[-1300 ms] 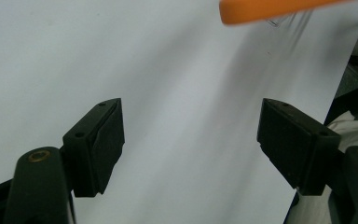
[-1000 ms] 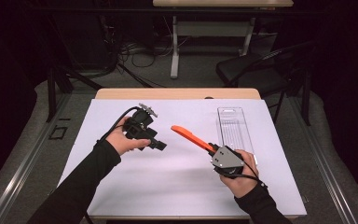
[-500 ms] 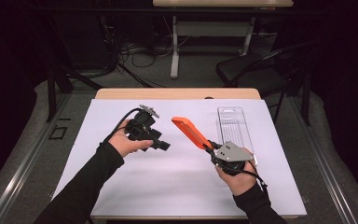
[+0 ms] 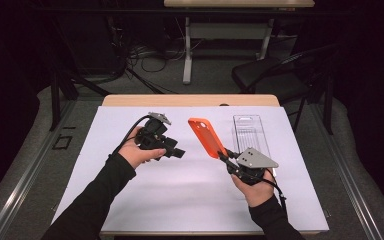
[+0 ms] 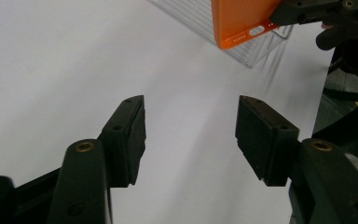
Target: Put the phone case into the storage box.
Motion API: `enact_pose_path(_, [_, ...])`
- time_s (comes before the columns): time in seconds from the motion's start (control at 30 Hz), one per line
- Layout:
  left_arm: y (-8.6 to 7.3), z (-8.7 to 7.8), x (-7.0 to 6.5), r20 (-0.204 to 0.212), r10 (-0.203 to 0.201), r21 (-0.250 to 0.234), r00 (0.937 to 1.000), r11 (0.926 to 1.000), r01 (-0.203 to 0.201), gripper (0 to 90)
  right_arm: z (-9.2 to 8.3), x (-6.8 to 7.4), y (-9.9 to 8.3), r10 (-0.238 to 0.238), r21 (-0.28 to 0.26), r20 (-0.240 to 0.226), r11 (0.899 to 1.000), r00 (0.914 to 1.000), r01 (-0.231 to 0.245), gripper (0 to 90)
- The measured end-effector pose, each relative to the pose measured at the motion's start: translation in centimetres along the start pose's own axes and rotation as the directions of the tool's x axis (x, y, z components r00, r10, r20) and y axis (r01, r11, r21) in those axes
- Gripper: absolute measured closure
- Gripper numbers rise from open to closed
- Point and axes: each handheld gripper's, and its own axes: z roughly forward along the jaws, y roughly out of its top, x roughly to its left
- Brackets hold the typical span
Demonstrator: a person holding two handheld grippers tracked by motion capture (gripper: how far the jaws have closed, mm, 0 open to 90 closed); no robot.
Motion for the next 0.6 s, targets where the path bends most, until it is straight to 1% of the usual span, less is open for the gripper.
enact_pose_path(0.03, [-0.04, -0.02, 0.0, 0.013, 0.001, -0.017, 0.9999, 0.9999, -0.001, 44.3, 0.02, -0.05, 0.01, 0.009, -0.003, -0.006, 1.0, 0.9999, -0.009, 80.8])
enact_pose_path(0.13, [-0.2, -0.02, -0.2, 0.011, 0.003, -0.056, 0.9999, 0.9984, -0.002, 44.5, 0.11, -0.11, 0.05, 0.032, -0.015, -0.008, 0.999, 0.9995, -0.032, 80.8])
enact_pose_path(0.2, [-0.31, 0.0, -0.35, -0.003, 0.008, -0.069, 1.0, 0.9976, -0.008, 45.0, 0.17, -0.11, 0.03, 0.054, -0.024, -0.013, 0.998, 0.9985, -0.054, 80.8])
enact_pose_path(0.23, [-0.42, 0.1, -0.37, 0.005, 0.008, -0.087, 1.0, 0.9962, -0.007, 45.3, 0.2, -0.12, 0.02, 0.06, -0.026, -0.017, 0.998, 0.9981, -0.06, 80.8])
enact_pose_path(0.3, [-0.56, 0.15, -0.42, 0.005, 0.009, -0.106, 0.9999, 0.9943, -0.009, 46.2, 0.28, -0.09, 0.0, 0.07, -0.031, -0.017, 0.997, 0.9974, -0.07, 80.8])
enact_pose_path(0.33, [-0.62, 0.17, -0.5, -0.009, 0.008, -0.118, 0.9999, 0.993, -0.009, 46.3, 0.33, -0.08, 0.0, 0.072, -0.032, -0.018, 0.997, 0.9973, -0.072, 80.8])
enact_pose_path(0.37, [-0.67, 0.18, -0.49, -0.003, 0.011, -0.124, 0.9999, 0.9922, -0.011, 46.7, 0.37, -0.06, 0.0, 0.074, -0.034, -0.017, 0.997, 0.9971, -0.074, 80.8])
enact_pose_path(0.47, [-0.79, 0.2, -0.57, -0.017, 0.009, -0.144, 0.9998, 0.9895, -0.012, 47.1, 0.45, -0.04, -0.02, 0.089, -0.038, -0.022, 0.995, 0.9958, -0.09, 80.7])
enact_pose_path(0.53, [-0.83, 0.15, -0.58, -0.013, 0.01, -0.164, 0.9999, 0.9864, -0.012, 47.3, 0.54, 0.0, -0.06, 0.096, -0.046, -0.022, 0.994, 0.9952, -0.096, 80.8])
enact_pose_path(0.6, [-0.88, 0.13, -0.62, -0.021, 0.002, -0.188, 0.9998, 0.9821, -0.006, 47.5, 0.57, 0.05, -0.09, 0.101, -0.051, -0.024, 0.993, 0.9946, -0.102, 80.7])
